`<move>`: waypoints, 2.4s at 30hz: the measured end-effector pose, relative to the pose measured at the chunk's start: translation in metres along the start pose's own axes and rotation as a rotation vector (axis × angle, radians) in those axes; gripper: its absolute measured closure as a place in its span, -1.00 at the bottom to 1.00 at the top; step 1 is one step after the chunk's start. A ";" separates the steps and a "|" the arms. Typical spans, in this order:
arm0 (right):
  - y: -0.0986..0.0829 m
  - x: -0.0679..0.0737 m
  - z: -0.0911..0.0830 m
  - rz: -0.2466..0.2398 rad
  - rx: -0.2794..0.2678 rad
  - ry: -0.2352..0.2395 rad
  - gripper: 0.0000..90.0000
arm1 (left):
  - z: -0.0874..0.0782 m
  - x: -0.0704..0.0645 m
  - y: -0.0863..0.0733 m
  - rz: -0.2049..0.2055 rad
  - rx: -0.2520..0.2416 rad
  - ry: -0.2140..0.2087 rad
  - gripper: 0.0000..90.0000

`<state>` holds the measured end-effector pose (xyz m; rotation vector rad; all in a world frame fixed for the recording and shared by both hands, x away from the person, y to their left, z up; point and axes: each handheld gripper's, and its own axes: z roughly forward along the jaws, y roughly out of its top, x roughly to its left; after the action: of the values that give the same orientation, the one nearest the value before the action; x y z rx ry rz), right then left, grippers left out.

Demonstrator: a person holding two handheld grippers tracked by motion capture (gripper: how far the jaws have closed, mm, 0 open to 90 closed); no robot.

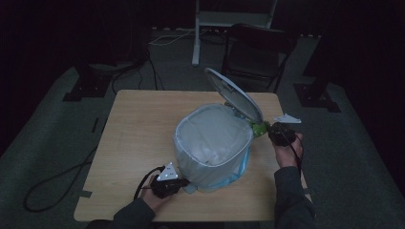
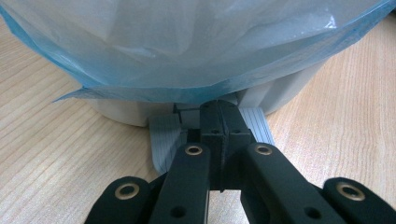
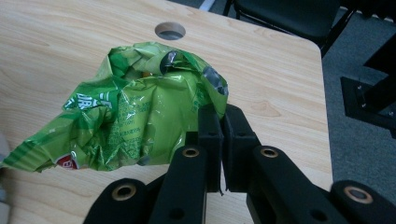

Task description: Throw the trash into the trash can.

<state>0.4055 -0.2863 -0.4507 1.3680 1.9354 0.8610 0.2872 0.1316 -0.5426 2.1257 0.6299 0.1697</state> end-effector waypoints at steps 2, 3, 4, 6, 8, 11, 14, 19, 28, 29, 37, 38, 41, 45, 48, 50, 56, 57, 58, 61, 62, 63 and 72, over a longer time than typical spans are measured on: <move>0.000 0.000 -0.004 0.001 -0.012 0.006 0.93 | 0.000 0.000 0.000 0.000 0.000 0.001 1.00; 0.000 0.000 -0.007 0.002 -0.018 0.009 0.93 | 0.000 0.000 0.000 0.000 -0.001 0.000 1.00; 0.000 0.000 -0.007 0.002 -0.018 0.009 0.93 | 0.000 0.000 0.000 0.000 -0.001 0.000 1.00; 0.001 0.000 -0.011 -0.003 -0.025 0.017 0.93 | 0.000 0.000 0.000 0.000 0.000 0.000 1.00; 0.001 0.000 -0.015 -0.005 -0.033 0.025 0.94 | 0.000 0.000 0.000 0.000 0.000 0.001 1.00; 0.001 -0.002 -0.022 -0.006 -0.049 0.029 0.94 | 0.000 0.000 0.000 0.000 0.002 0.000 1.00; 0.001 -0.005 -0.031 0.000 -0.065 0.031 0.93 | 0.000 0.000 0.000 0.000 0.000 0.001 1.00; 0.000 -0.008 -0.041 -0.012 -0.069 0.033 0.94 | 0.000 0.000 0.000 -0.001 -0.001 0.001 1.00; 0.002 -0.009 -0.057 -0.049 -0.094 0.029 0.94 | 0.000 0.000 0.000 -0.001 -0.002 0.001 1.00; 0.002 -0.009 -0.057 -0.049 -0.094 0.029 0.94 | 0.000 0.000 0.000 -0.001 -0.002 0.001 1.00; 0.002 -0.009 -0.069 -0.073 -0.106 0.024 0.94 | 0.000 0.000 0.000 0.001 0.001 -0.002 1.00; 0.002 -0.009 -0.072 -0.074 -0.109 0.024 0.94 | 0.000 0.000 0.000 0.001 0.001 -0.002 1.00; 0.001 -0.010 -0.077 -0.078 -0.116 0.026 0.94 | 0.000 0.000 0.000 0.000 0.000 -0.001 1.00; 0.002 -0.011 -0.084 -0.083 -0.128 0.029 0.94 | 0.000 0.001 0.000 -0.001 0.000 -0.003 1.00; 0.002 -0.011 -0.087 -0.083 -0.131 0.030 0.94 | 0.000 0.001 0.000 -0.001 0.002 -0.004 1.00; 0.002 -0.013 -0.090 -0.089 -0.131 0.028 0.94 | 0.000 0.001 0.000 -0.001 0.002 -0.004 1.00; 0.002 -0.013 -0.099 -0.103 -0.139 0.029 0.94 | 0.000 0.001 0.000 -0.001 0.002 -0.004 1.00; 0.002 -0.013 -0.101 -0.104 -0.141 0.028 0.94 | 0.000 0.001 0.000 -0.001 0.002 -0.004 1.00; 0.002 -0.013 -0.102 -0.105 -0.143 0.028 0.94 | 0.000 0.001 0.000 -0.002 0.001 -0.004 1.00; 0.001 -0.014 -0.107 -0.106 -0.149 0.029 0.94 | 0.000 0.001 0.000 -0.002 0.001 -0.004 1.00; 0.001 -0.015 -0.108 -0.103 -0.152 0.030 0.94 | 0.000 0.001 0.000 -0.001 0.002 -0.004 1.00; 0.001 -0.015 -0.110 -0.102 -0.155 0.032 0.94 | 0.000 0.001 0.000 -0.002 0.001 -0.005 1.00; -0.002 -0.016 -0.122 -0.092 -0.187 0.065 0.94 | 0.000 0.001 0.000 -0.004 0.000 -0.004 1.00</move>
<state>0.3135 -0.3217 -0.3766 1.1459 1.8975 1.0244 0.2877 0.1319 -0.5426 2.1242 0.6319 0.1625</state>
